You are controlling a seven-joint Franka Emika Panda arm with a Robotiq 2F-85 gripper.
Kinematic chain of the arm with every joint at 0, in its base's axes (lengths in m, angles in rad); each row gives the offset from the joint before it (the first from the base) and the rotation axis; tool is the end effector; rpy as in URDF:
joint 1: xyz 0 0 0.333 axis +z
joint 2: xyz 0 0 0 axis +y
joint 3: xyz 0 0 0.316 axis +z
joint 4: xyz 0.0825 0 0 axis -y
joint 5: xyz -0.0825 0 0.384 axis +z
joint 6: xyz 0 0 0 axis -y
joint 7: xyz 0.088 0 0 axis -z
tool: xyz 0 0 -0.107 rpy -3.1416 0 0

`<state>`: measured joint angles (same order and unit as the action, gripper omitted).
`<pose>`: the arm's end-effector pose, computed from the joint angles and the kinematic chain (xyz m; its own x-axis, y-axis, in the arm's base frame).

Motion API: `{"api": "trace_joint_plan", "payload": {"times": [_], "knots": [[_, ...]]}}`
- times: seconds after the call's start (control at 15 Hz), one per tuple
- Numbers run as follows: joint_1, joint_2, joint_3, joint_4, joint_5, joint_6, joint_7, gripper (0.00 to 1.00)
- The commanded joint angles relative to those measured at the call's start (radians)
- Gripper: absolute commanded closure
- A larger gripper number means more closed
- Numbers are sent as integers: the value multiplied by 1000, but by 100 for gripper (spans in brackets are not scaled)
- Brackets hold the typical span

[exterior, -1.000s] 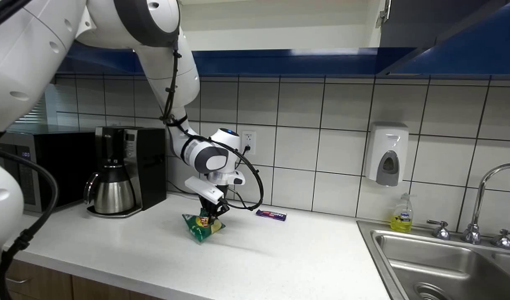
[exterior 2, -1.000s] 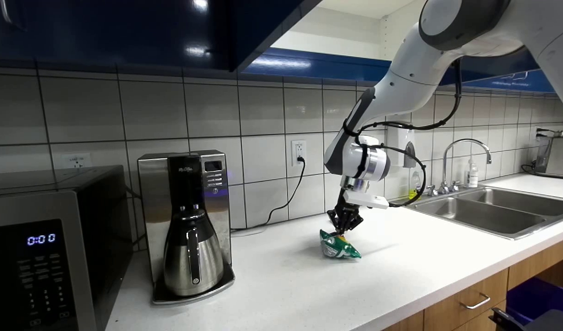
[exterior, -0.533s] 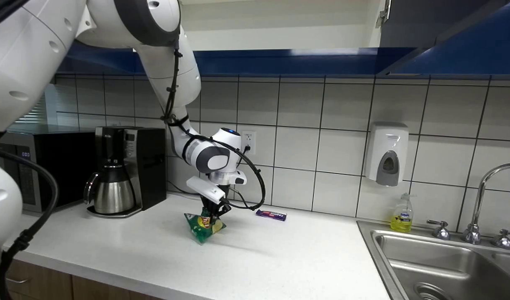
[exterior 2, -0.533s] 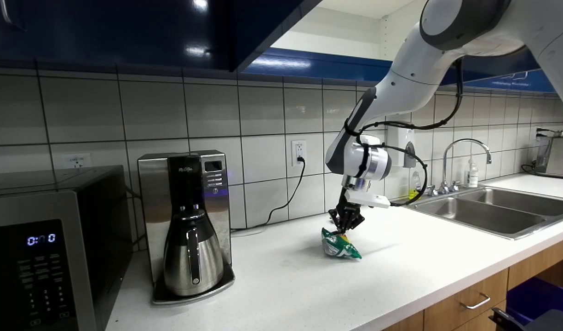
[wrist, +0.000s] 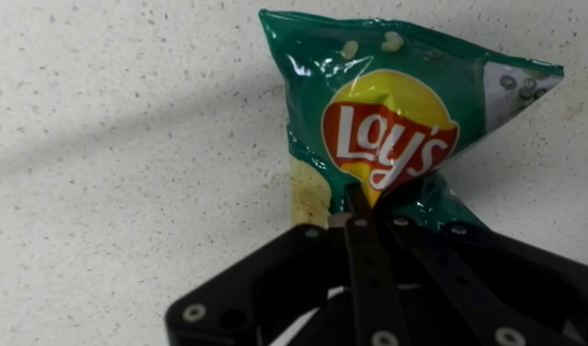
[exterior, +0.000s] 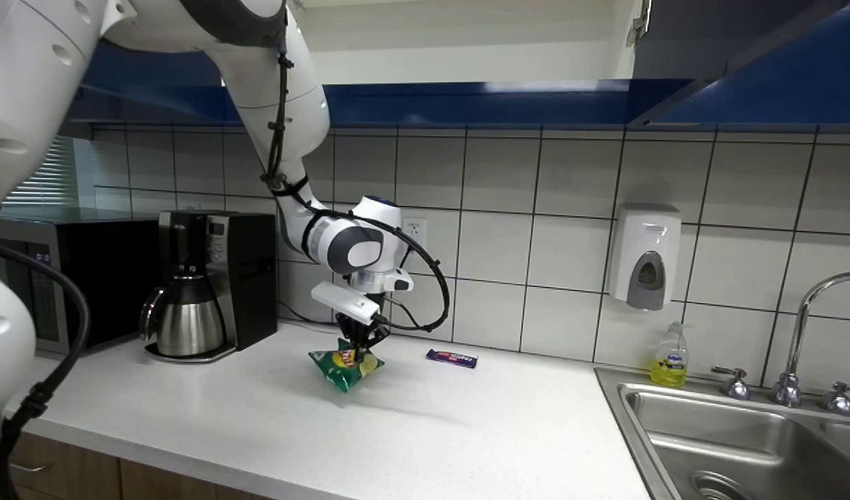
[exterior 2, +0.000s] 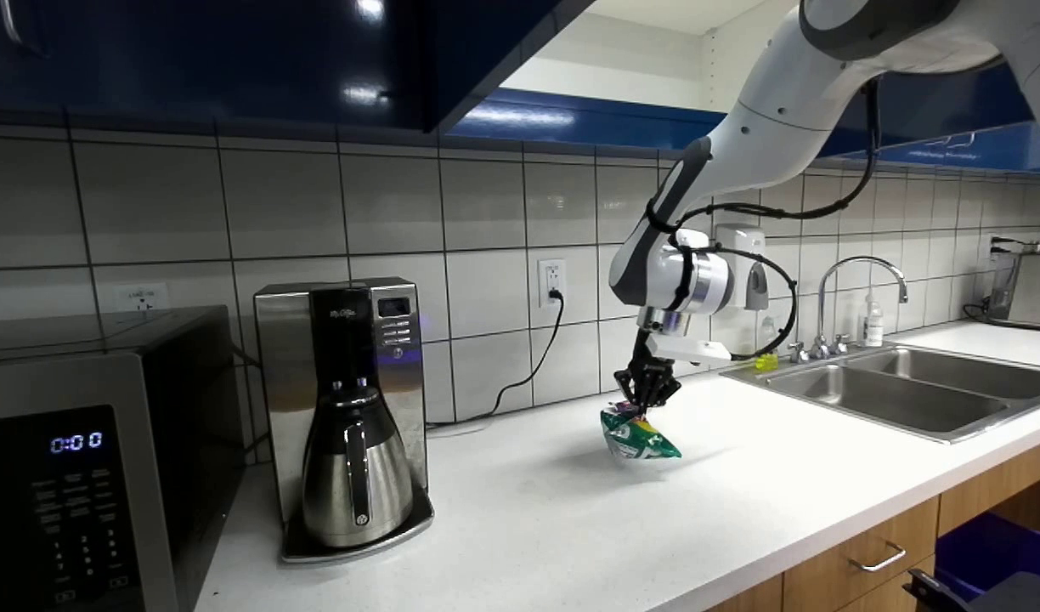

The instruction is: Put the green packet in the top cabinet

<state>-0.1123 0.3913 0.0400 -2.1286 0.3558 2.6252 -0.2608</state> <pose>0.5829 -0.0507 0.2316 0.9842 -0.1273 0.1227 -0.1023 -0.9760 -0.1921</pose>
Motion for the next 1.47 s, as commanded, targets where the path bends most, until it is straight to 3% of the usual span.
{"api": "trace_joint_plan", "payload": {"times": [0.0,0.4,0.73,1.07,1.4], "knots": [[-4,-142,-6,-114,-56,-25,25,100],[3,-331,-44,-259,-122,-86,32,100],[4,-535,-93,-352,-211,-221,44,100],[3,-750,-127,-372,-276,-403,64,100],[15,-941,-130,-316,-287,-580,70,100]]}}
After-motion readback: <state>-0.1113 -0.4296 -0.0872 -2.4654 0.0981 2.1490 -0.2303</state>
